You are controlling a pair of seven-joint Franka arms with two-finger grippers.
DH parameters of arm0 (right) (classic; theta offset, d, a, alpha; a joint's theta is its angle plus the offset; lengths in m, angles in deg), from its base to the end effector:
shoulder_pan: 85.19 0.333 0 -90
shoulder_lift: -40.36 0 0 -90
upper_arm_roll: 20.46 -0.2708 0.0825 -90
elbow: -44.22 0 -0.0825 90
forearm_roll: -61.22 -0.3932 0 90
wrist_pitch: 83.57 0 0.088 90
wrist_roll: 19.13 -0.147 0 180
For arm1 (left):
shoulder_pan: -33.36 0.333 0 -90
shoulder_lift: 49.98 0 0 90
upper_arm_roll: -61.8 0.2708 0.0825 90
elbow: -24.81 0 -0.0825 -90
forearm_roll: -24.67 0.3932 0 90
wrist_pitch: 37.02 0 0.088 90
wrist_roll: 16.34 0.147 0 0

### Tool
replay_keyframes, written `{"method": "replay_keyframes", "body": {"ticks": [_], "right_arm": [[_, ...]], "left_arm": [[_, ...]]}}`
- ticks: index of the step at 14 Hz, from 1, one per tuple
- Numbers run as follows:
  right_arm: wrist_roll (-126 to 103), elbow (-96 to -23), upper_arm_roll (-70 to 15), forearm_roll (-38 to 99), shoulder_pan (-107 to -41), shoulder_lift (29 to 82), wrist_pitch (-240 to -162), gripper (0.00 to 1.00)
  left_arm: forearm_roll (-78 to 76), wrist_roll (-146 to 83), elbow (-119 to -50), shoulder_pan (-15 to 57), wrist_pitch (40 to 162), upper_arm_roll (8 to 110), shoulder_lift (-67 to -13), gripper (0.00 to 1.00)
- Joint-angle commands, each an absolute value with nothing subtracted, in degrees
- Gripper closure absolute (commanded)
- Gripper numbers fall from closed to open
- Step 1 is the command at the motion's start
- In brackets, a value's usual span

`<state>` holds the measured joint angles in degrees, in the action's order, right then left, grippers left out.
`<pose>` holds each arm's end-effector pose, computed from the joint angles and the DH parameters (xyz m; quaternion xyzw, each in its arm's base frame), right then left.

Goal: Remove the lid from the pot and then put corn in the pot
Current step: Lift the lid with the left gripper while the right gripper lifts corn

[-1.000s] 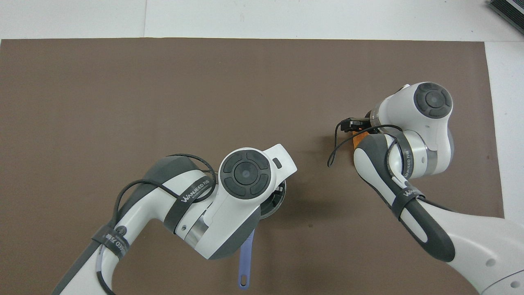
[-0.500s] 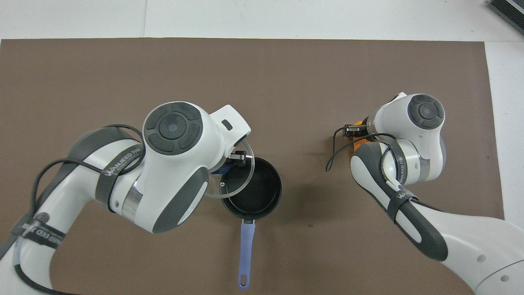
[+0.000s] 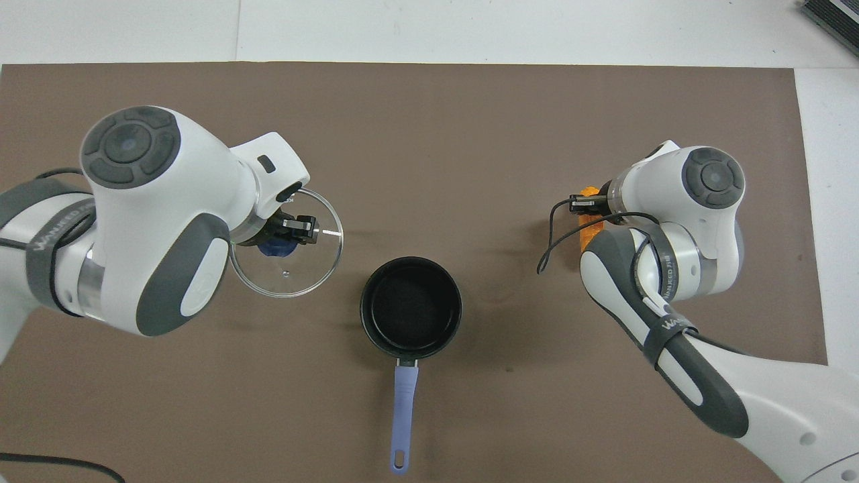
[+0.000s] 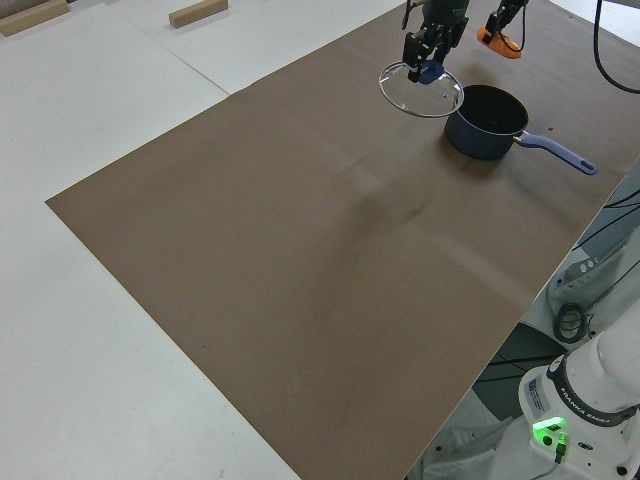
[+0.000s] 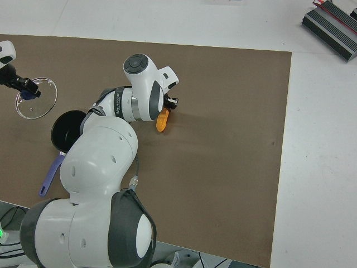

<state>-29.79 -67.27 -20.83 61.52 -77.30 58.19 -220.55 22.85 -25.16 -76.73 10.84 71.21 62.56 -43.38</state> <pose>0.6183 0.0895 0.2462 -0.9976 0.0193 -0.0660 0.0101 0.5565 -0.2261 0.4017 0.9941 -0.1078 -0.0030 0.0140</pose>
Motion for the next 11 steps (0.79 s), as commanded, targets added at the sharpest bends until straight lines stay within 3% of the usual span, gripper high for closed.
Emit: {"method": "replay_keyframes", "body": {"ticks": [1, 6, 11], "right_arm": [[-31.16, -67.49, -21.42, 60.52, -76.59, 53.48, -217.0, 0.77], [-45.2, -67.14, -21.42, 60.52, -67.89, 48.28, -212.08, 0.77], [-60.07, -65.91, -21.77, 60.35, -57.6, 46.78, -210.04, 0.77]], "left_arm": [[23.0, -18.39, -77.67, 15.94, 70.03, 61.89, -44.62, 1.0], [22.83, -8.96, -81.18, 22.8, 72.39, 61.89, -45.32, 1.0], [21.61, -0.1, -86.62, 29.04, 78.19, 61.89, -45.14, 1.0]]}}
